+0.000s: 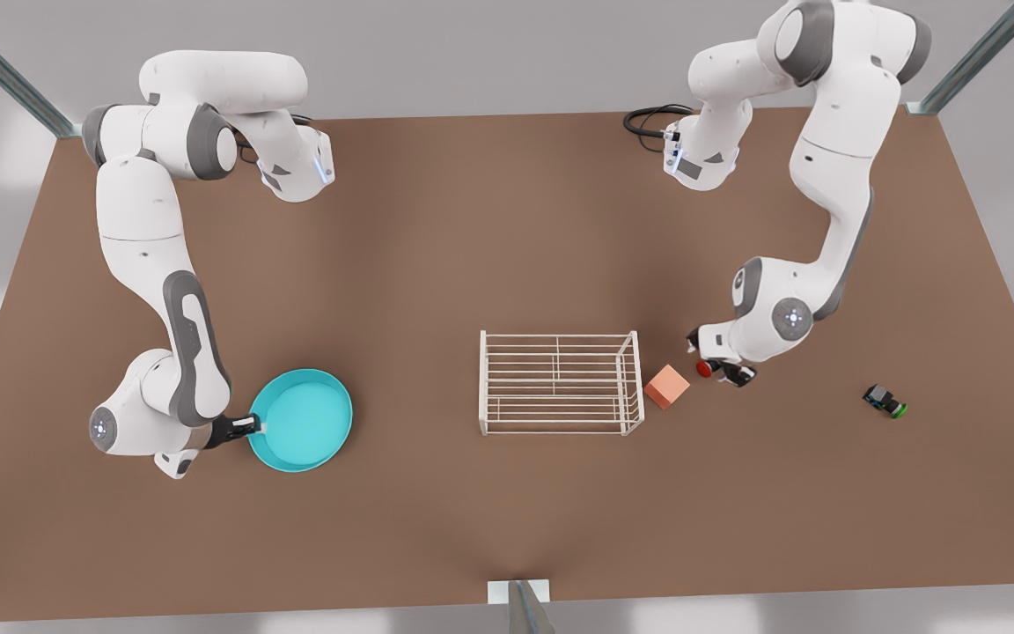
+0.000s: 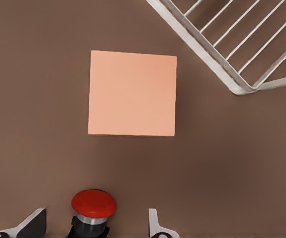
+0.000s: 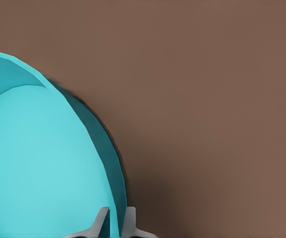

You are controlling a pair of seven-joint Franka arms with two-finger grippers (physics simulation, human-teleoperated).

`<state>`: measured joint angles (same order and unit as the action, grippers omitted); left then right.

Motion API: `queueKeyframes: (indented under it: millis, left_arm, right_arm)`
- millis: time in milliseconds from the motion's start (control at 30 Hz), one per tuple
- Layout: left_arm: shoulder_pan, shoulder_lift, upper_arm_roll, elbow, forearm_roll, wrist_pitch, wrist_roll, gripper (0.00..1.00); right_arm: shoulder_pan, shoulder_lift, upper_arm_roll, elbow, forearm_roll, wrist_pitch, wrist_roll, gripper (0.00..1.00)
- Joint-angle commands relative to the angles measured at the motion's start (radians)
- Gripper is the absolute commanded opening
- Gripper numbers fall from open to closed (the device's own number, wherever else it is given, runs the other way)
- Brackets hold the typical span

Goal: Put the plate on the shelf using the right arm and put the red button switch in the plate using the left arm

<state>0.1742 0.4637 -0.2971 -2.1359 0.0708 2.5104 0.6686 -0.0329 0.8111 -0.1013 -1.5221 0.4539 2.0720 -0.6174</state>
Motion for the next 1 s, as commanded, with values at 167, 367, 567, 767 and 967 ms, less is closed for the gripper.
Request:
queueKeyframes:
  millis: [167,367,567,767,967]
  left_arm:
    - [0.033,0.015,-0.001,0.005,0.043,0.005,0.045,1.00]
    - [0.041,0.009,-0.002,-0.022,0.055,0.007,0.054,1.00]
    - [0.056,0.009,-0.019,-0.041,0.073,0.024,0.051,1.00]
    - [0.039,0.019,-0.019,-0.044,0.073,0.051,0.049,1.00]
    - [0.021,0.030,-0.019,-0.030,0.069,0.061,0.046,1.00]
  right_arm:
    - [0.001,-0.001,0.000,0.000,0.000,-0.006,-0.031,0.24]
    - [0.001,-0.003,0.000,0.002,-0.001,-0.010,-0.031,0.20]
    - [0.002,-0.009,0.002,0.008,-0.003,-0.010,-0.050,0.19]
    - [0.001,-0.044,0.002,0.023,0.000,-0.085,-0.039,0.19]
    - [0.001,-0.093,0.017,0.025,0.017,-0.194,0.025,0.19]
